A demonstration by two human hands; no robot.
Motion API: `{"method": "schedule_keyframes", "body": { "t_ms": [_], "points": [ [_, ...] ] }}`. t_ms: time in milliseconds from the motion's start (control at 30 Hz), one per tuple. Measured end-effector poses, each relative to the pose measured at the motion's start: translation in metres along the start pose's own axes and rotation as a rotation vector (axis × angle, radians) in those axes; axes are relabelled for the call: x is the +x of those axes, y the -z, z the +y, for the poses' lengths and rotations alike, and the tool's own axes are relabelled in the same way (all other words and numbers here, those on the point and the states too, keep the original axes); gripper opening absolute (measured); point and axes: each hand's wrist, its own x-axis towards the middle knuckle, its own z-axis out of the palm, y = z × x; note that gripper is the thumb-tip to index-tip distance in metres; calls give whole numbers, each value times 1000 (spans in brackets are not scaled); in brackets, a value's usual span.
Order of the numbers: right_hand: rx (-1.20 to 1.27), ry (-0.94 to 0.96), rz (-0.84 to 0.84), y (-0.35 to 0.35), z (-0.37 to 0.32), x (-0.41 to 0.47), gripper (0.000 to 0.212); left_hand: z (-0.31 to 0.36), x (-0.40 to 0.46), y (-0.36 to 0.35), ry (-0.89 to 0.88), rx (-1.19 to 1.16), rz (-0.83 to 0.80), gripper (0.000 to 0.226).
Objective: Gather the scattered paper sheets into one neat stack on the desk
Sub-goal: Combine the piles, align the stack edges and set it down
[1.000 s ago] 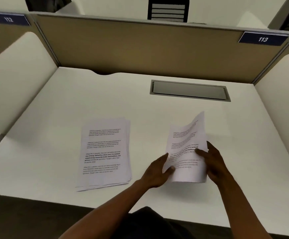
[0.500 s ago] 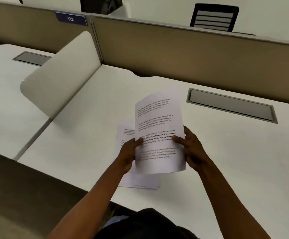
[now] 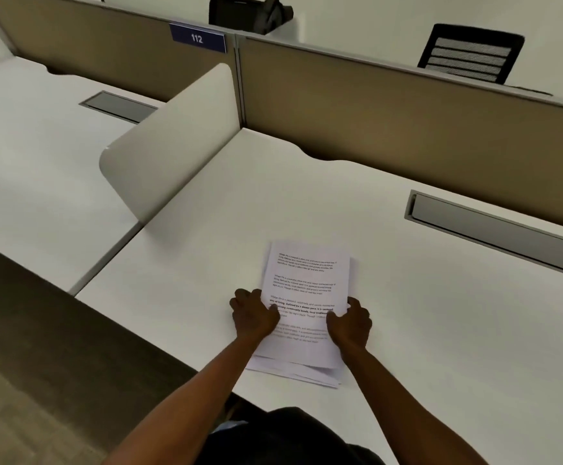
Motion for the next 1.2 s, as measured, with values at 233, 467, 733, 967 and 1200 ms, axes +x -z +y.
{"method": "schedule_keyframes", "body": {
  "t_ms": [233,467,733,967,1200],
  "points": [
    [-135,39,-9,-8,1,-8,78,13,-7,-8,30,54,1,72],
    [-73,-21,22,-2,-2,4,78,14,1,2,154,-186,-14,76],
    [72,-144,-47,16,-4,26,72,13,12,18,215,-379,-71,67],
    [-37,-61,-54,6,1,23,73,17,14,22,215,-405,-156,68],
    [-152,-5,-70,5,6,20,80,27,-5,7,49,124,-129,83]
  ]
}}
